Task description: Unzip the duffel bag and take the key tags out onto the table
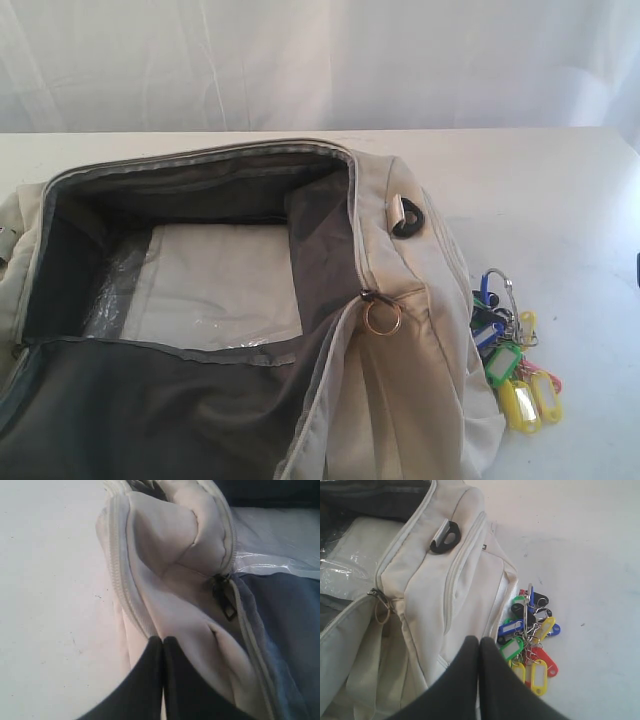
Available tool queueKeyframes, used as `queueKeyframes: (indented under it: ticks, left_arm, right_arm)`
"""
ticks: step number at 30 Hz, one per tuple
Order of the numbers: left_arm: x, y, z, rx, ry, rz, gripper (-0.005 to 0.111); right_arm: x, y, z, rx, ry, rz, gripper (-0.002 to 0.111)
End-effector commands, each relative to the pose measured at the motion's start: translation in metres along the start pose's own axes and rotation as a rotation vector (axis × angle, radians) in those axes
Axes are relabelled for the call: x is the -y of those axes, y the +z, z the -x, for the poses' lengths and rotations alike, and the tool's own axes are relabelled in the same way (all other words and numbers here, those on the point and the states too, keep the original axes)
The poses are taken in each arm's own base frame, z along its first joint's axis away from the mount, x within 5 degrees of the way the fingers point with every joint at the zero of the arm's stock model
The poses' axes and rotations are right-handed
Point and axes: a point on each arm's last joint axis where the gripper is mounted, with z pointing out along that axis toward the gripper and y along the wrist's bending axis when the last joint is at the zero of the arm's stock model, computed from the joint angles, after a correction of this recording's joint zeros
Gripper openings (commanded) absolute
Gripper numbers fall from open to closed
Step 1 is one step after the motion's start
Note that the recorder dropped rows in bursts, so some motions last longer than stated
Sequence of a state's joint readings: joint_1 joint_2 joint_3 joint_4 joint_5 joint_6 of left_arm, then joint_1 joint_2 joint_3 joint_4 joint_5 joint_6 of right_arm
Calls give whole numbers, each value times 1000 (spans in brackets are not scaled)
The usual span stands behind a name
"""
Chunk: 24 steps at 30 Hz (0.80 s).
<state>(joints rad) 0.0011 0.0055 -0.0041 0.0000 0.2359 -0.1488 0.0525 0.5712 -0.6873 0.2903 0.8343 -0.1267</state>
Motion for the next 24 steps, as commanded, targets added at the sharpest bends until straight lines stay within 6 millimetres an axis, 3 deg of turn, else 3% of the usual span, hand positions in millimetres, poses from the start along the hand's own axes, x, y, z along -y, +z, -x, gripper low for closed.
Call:
queueKeyframes:
  ticks: [1, 11, 24]
  left_arm:
    - [0, 0, -1, 3, -8, -4, 0]
    - [0, 0, -1, 3, -8, -4, 0]
    - [0, 0, -1, 3, -8, -4, 0]
  right_arm:
    - [0, -1, -1, 7, -4, -5, 0]
    - [0, -5, -1, 24, -13, -4, 0]
    - [-9, -64, -22, 334, 8, -105, 0]
